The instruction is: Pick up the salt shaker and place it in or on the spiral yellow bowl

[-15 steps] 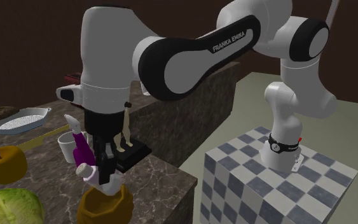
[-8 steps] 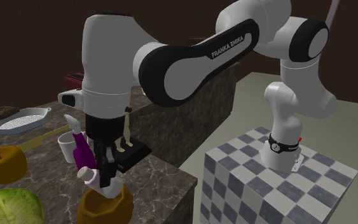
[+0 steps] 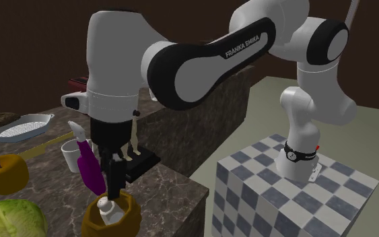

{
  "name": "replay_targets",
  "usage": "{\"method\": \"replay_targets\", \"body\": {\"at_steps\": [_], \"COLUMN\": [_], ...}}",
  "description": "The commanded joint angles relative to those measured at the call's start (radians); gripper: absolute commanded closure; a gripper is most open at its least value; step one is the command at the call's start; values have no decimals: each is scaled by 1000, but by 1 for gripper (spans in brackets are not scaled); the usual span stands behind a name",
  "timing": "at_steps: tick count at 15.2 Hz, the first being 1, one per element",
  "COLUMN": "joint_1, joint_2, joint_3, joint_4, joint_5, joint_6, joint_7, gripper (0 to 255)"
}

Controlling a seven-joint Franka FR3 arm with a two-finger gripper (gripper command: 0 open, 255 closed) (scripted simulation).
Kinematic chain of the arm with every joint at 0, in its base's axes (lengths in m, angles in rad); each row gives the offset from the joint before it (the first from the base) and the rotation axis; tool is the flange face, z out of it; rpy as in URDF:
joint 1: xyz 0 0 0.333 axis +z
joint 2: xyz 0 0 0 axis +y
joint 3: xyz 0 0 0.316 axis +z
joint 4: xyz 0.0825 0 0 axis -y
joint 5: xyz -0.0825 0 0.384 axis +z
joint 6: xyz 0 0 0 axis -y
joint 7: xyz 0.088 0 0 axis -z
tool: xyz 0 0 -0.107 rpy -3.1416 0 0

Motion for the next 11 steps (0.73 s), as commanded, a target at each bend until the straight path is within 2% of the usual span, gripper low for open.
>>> {"method": "replay_targets", "body": {"at_steps": [1, 3, 11], "joint_1": [1, 3, 3], "joint_2": [-25, -49, -49], "joint_3": [-2, -4, -4], "joint_4": [12, 33, 33], "joint_5": [-4, -8, -8], "joint_6": [-36, -81, -81], "joint_7": [1, 3, 3], "gripper": [0, 0, 0]}}
